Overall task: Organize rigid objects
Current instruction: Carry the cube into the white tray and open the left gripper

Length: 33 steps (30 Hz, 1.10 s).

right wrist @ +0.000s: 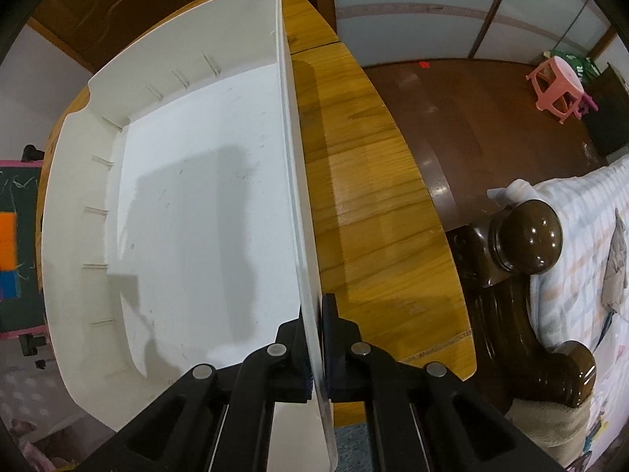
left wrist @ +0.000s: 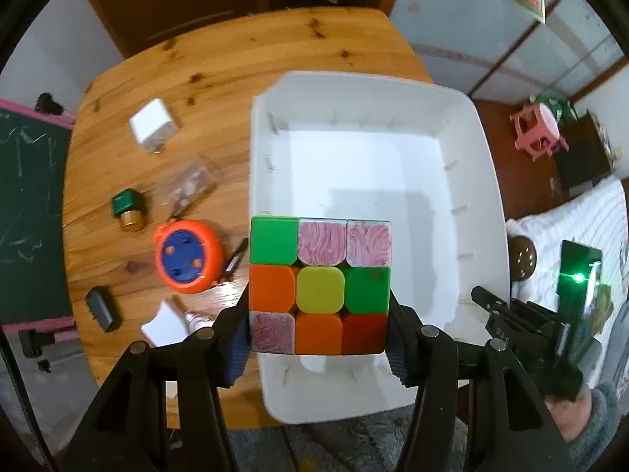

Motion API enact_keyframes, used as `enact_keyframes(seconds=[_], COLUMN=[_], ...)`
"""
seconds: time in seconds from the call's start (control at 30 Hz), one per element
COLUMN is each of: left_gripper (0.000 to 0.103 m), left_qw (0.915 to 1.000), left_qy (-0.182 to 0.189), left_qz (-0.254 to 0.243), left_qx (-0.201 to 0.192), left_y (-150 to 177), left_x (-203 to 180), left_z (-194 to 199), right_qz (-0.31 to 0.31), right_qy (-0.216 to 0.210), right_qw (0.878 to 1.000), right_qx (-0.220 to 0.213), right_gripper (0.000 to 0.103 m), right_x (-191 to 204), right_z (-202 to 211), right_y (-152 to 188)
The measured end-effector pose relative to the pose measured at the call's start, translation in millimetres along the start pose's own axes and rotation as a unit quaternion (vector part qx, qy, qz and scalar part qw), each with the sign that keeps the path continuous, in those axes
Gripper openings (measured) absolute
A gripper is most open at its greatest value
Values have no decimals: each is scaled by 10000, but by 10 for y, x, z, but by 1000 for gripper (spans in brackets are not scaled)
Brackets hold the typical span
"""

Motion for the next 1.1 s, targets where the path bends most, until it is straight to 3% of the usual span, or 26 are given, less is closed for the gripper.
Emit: enact_keyframes(seconds=[0.37,0.57,1.1], left_gripper=[60,60,63], left_qw=[9971,9946,9941], left_qy=[-405,-668,-782], left_qz=[-515,-689,-700], left_qx=[381,404,260], left_y=[-78,-132,-120], left_x=[-353,-431,-553], left_z=[-579,-837,-1020], right_qz=[160,200,375], right_qy=[-7,25,115], right_qw=[9999,9998,9992], right_qx=[66,85,10], right_gripper=[3,3,2], right_x=[24,27,46], right_z=[2,9,28], right_y=[-12,-34,-20])
Point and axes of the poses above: each gripper's, at about its wrist camera, not at the fingertips, and z roughly against the way its jaws point, x to its left, y to its underside, the point moved 7 cm from there along -z, roughly the way its jaws point, and after that the axes turned 11 degrees about -y, right-handed, at the moved point
